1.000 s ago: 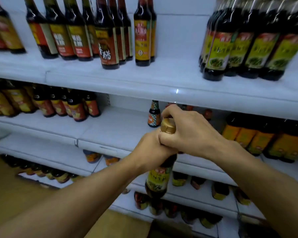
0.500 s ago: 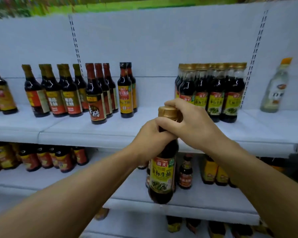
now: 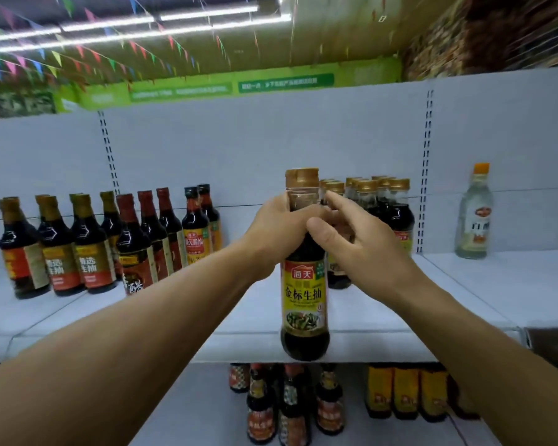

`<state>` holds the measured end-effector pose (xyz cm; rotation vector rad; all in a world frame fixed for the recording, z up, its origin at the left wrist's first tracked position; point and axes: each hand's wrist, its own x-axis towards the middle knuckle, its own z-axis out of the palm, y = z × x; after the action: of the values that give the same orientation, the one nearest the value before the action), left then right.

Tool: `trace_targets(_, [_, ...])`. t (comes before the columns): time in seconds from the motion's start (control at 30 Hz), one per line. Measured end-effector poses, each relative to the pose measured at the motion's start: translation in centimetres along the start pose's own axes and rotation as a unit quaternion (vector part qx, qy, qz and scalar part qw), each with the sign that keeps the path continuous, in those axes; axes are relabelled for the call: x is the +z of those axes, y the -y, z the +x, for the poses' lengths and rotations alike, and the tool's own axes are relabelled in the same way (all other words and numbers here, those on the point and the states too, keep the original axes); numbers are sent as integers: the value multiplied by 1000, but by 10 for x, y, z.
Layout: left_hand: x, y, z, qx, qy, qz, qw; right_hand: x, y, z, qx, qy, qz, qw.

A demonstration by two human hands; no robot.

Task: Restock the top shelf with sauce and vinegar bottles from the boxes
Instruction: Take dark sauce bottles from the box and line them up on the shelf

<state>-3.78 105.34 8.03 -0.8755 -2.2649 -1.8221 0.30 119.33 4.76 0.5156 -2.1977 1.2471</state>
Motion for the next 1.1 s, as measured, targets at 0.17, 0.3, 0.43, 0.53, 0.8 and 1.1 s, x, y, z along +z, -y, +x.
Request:
trace_targets(0.17, [11, -3, 39, 9, -47, 21, 999, -9, -38, 3, 54, 70, 30, 996])
trace_targets(0.3, [24, -4, 63, 6, -52, 14, 999, -13, -66, 4, 115, 134, 80, 981])
trace_targets(0.43, [42, -1, 82, -4, -40, 13, 999, -12, -95, 13, 136, 107, 71, 982])
trace_targets(0.53, [52, 7, 94, -8, -30, 25, 999, -15, -114, 20, 150, 78, 50, 984])
trace_targets(0.8, [63, 53, 105, -62, 25, -13, 998, -20, -160, 30, 177, 27, 2, 984])
trace_targets(1.1, [65, 119, 47, -46, -22, 321, 946, -6, -192, 38, 199, 14, -57, 978])
